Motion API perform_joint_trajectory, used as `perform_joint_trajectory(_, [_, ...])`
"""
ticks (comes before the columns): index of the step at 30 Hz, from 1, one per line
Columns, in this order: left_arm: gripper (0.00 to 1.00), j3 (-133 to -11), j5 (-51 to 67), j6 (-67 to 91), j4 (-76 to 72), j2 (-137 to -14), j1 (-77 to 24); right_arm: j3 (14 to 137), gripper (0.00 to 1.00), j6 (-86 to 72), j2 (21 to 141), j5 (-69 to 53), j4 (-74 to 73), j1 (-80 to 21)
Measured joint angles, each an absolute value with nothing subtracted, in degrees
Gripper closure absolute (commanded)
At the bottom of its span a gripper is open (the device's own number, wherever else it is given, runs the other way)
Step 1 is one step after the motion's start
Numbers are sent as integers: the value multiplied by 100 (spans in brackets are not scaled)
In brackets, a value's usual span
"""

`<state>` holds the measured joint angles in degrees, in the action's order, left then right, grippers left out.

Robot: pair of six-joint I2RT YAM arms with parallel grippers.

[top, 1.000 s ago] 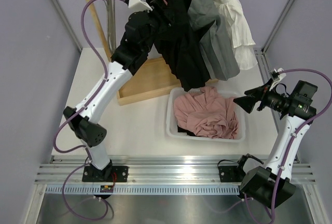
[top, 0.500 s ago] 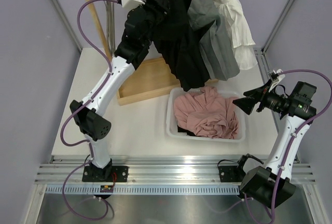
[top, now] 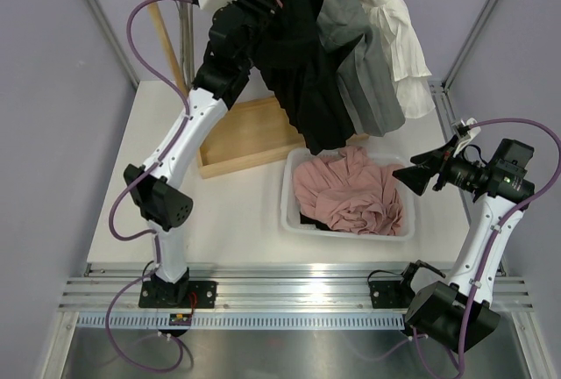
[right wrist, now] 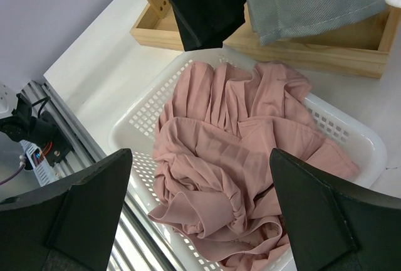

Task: Remove the skirt from the hanger
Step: Pick up the hanger from the clothesline.

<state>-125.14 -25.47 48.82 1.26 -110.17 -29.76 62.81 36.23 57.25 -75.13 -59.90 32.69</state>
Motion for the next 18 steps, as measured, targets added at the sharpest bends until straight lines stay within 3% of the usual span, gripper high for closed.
perform_joint_trajectory(5, [52, -13045, -2366, 5033, 246, -11426, -2971, 6292, 0, 3647, 5725, -7518, -5994, 3269])
perform_joint_trajectory(18, [43, -13052, -1769, 5275, 429, -11690, -2971, 6311, 1, 3730, 5725, -7609, -6099, 3269])
